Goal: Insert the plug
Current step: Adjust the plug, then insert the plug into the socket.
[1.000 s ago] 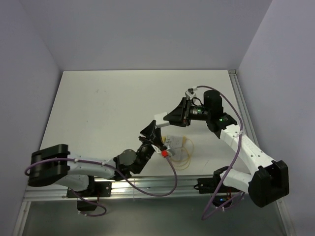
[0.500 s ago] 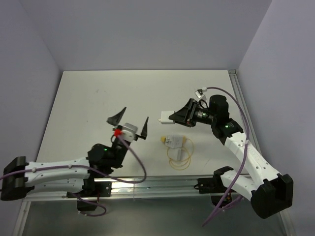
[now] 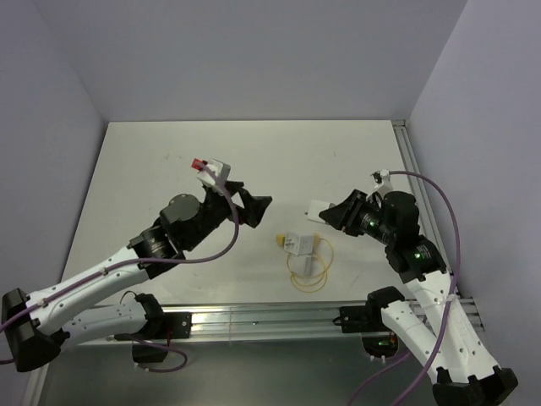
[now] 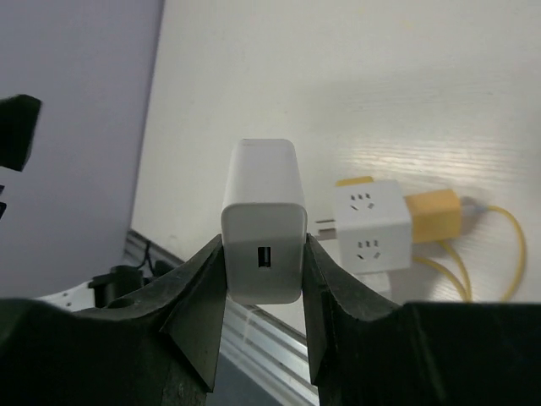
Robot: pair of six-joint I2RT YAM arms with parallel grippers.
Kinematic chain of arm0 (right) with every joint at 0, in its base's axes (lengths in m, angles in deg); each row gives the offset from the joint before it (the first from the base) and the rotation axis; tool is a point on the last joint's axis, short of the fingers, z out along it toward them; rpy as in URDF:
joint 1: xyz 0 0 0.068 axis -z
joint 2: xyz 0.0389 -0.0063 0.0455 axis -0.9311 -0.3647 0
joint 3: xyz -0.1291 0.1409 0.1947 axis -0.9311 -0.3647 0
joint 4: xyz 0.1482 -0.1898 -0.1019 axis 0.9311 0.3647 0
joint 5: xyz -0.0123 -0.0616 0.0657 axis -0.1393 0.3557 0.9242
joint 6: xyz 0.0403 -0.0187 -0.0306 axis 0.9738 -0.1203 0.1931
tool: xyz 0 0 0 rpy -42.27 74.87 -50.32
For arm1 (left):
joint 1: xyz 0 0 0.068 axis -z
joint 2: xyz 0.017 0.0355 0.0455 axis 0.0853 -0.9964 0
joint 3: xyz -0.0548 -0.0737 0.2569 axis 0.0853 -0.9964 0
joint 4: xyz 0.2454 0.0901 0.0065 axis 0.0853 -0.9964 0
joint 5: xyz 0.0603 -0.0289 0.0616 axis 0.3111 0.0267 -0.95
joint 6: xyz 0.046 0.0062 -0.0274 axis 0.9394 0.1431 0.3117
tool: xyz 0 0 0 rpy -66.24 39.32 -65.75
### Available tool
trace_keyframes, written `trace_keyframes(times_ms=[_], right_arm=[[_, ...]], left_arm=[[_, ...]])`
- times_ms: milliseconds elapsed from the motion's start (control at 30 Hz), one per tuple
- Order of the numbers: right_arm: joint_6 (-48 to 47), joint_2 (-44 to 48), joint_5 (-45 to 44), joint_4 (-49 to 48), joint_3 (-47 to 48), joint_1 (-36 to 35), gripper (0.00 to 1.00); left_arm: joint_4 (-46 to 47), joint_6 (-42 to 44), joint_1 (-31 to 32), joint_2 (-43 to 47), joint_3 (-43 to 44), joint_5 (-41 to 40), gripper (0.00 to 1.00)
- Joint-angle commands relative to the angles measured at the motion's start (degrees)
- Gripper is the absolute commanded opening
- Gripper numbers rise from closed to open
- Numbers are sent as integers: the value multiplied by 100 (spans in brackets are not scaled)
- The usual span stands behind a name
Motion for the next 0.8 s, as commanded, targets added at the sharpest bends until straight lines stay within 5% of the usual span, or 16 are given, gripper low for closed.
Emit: trace_keyframes(times_ms=[0,200,467,767], right_arm=[[-459,141,-671,489,-95,35,0],[-521,291,-831,719,-122,44,0],[-380,379,-339,384,-482,44,0],[-362,379,-233,367,-684,44,0]], left_arm=[[-1178,-1806,-211,-341,323,1209,99],[-986,-2338,-255,-693,227,1570,100],[491,-2398,-782,-1498,-662,3537,99],[878,-2688,-792,-2590,-336,3654,100]])
